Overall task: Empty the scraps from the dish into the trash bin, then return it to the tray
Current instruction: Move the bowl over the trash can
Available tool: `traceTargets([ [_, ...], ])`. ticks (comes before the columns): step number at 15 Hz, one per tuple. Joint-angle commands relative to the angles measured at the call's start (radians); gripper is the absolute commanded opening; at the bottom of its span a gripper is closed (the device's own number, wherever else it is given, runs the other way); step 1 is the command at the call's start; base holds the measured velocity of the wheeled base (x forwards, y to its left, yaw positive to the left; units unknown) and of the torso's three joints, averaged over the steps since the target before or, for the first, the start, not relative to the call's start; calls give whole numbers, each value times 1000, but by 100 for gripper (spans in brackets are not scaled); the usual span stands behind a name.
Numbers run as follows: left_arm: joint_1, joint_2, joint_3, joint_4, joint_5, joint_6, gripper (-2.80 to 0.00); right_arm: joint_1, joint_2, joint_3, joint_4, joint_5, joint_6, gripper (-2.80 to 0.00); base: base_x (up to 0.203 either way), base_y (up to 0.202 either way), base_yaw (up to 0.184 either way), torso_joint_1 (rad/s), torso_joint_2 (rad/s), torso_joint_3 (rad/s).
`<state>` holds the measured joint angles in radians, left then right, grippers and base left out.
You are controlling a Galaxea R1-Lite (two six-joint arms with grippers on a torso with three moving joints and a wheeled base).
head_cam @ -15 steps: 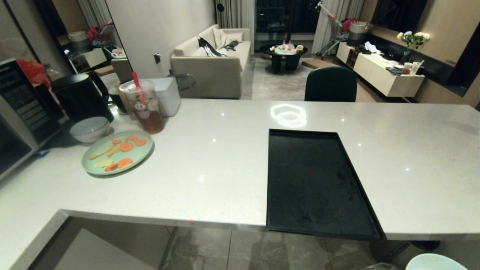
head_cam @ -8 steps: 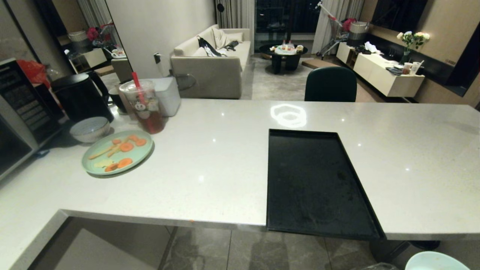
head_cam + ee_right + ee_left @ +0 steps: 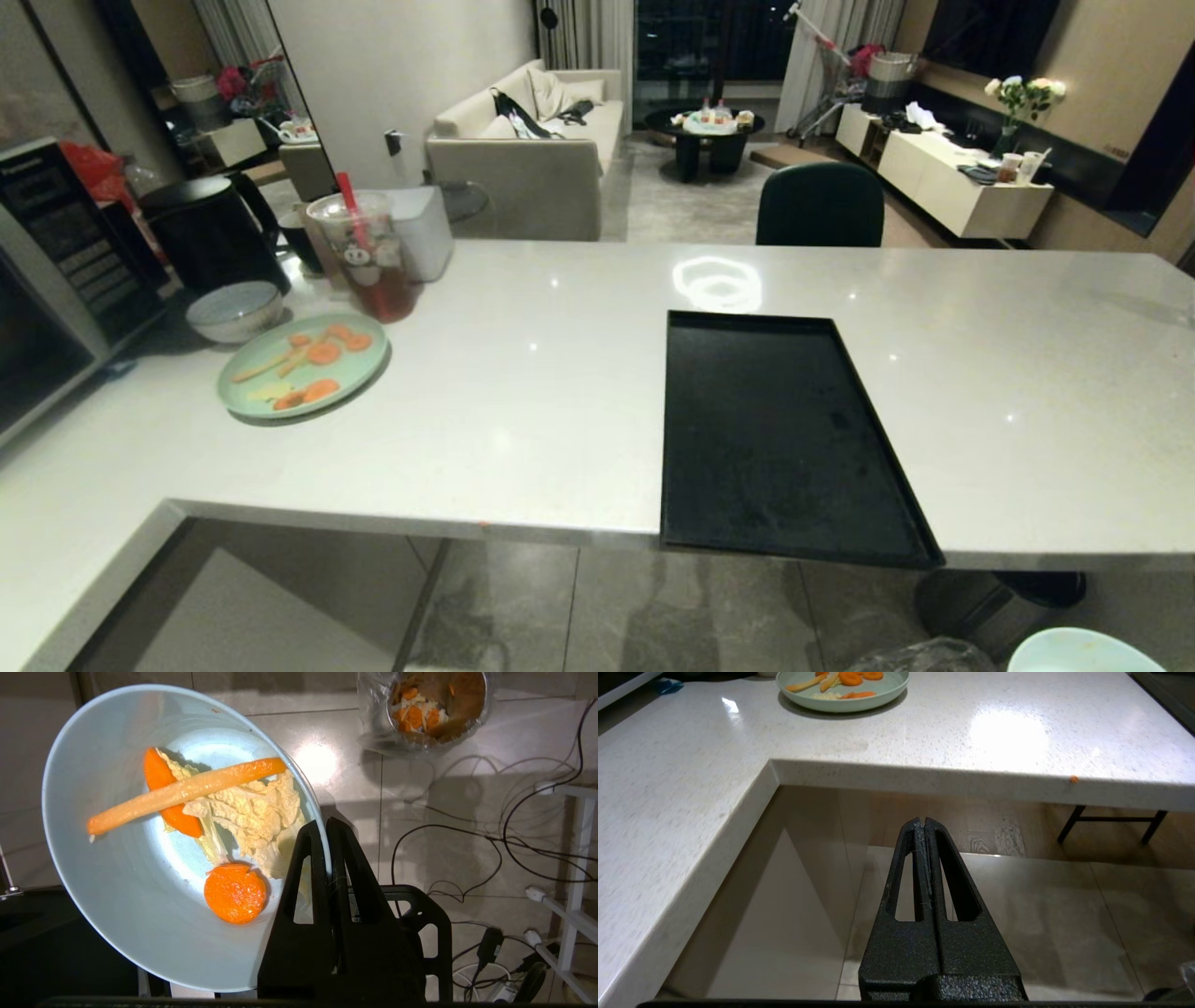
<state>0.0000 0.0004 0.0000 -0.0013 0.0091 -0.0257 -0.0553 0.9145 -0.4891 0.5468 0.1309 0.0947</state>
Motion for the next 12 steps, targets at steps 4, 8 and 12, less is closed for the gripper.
traceTargets([
  [4,0,0,0,0,0,-2,-280,2,3,0,2,1,0,-280,-196,0,0,-2,3,4],
  [8,0,0,0,0,0,-1,-280,3,3,1,2,1,0,-280,-196,0,1,1,1,1],
  [12,0,0,0,0,0,0,-280,11,4,4,2,3,2,-280,-164,0,-3,0,1,3],
])
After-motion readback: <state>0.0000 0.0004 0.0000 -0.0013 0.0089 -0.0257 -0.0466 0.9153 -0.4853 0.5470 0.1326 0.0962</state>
